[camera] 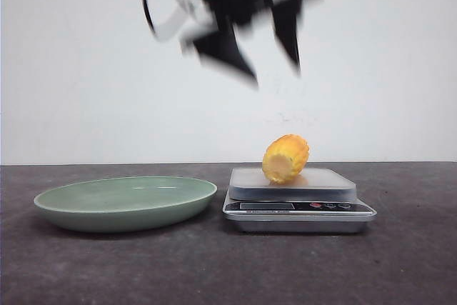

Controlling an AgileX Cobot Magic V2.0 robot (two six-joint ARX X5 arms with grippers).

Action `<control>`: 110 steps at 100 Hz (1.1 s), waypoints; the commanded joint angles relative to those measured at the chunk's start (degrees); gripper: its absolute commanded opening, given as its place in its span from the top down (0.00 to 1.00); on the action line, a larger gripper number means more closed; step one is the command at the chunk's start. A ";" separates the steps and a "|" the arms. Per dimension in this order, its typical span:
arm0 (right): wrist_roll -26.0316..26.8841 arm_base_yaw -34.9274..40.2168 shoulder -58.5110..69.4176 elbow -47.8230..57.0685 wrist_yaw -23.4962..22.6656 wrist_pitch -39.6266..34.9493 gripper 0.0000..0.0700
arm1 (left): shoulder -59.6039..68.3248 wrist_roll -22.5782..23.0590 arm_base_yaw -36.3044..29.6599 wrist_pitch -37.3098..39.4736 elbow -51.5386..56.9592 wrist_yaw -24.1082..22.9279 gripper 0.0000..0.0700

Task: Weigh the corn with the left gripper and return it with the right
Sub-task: 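Open the left gripper and raise it away from the scale, then lower the right gripper onto the corn on the scale and close it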

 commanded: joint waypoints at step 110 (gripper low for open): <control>6.38 23.41 38.32 1.20 5.81 22.99 0.21 | -63.30 -3.52 0.02 -44.39 -3.13 -21.07 0.46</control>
